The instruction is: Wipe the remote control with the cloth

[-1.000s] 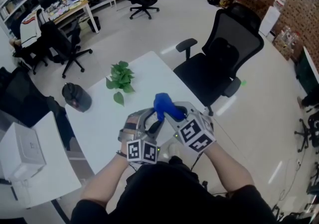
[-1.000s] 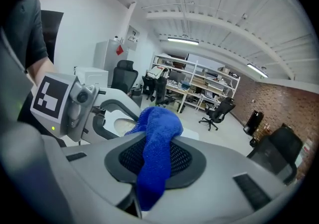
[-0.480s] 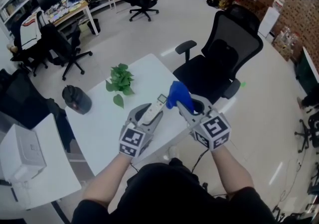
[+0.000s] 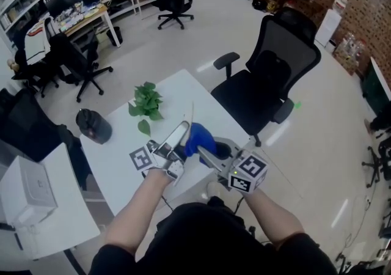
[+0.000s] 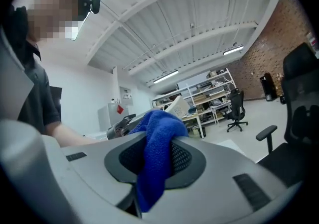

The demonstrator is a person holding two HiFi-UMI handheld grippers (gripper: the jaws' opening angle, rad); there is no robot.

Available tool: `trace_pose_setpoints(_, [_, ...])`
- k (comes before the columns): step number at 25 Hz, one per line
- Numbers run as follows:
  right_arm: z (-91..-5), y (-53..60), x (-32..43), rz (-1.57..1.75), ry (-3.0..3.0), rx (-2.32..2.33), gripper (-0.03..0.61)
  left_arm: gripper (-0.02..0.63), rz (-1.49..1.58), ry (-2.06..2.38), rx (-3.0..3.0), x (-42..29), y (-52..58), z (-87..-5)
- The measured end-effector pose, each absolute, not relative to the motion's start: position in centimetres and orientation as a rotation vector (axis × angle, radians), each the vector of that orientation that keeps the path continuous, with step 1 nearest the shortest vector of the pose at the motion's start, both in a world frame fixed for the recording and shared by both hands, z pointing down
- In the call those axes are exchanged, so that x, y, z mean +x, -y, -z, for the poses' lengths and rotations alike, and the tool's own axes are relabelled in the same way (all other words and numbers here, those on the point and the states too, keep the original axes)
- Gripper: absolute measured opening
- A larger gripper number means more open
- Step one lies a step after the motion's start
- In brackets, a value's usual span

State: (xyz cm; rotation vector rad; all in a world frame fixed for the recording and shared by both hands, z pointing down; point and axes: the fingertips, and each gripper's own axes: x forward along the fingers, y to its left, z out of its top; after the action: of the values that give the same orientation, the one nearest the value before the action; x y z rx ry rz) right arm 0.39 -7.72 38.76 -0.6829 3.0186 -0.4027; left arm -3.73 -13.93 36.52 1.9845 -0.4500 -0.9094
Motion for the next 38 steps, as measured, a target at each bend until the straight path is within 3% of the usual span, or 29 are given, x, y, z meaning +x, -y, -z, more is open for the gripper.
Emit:
trace_pose_setpoints(14, [-35.7, 12.2, 4.2, 0.296, -2.962, -0.802, 0.083, 0.206, 0.674, 0.229, 2.100, -0.1, 9.6, -37.7])
trace_pose_setpoints(26, [-38.7, 7.1, 1.2, 0.359, -3.087, -0.600, 0.083, 0.206, 0.817, 0.336, 2.048, -2.3, 12.8, -36.3])
trace_pose_setpoints(38, [-38.0, 10.3, 4.6, 0.347, -3.010, -0.764, 0.083, 0.206, 0.482, 0.205, 2.172, 1.0, 8.4, -39.6])
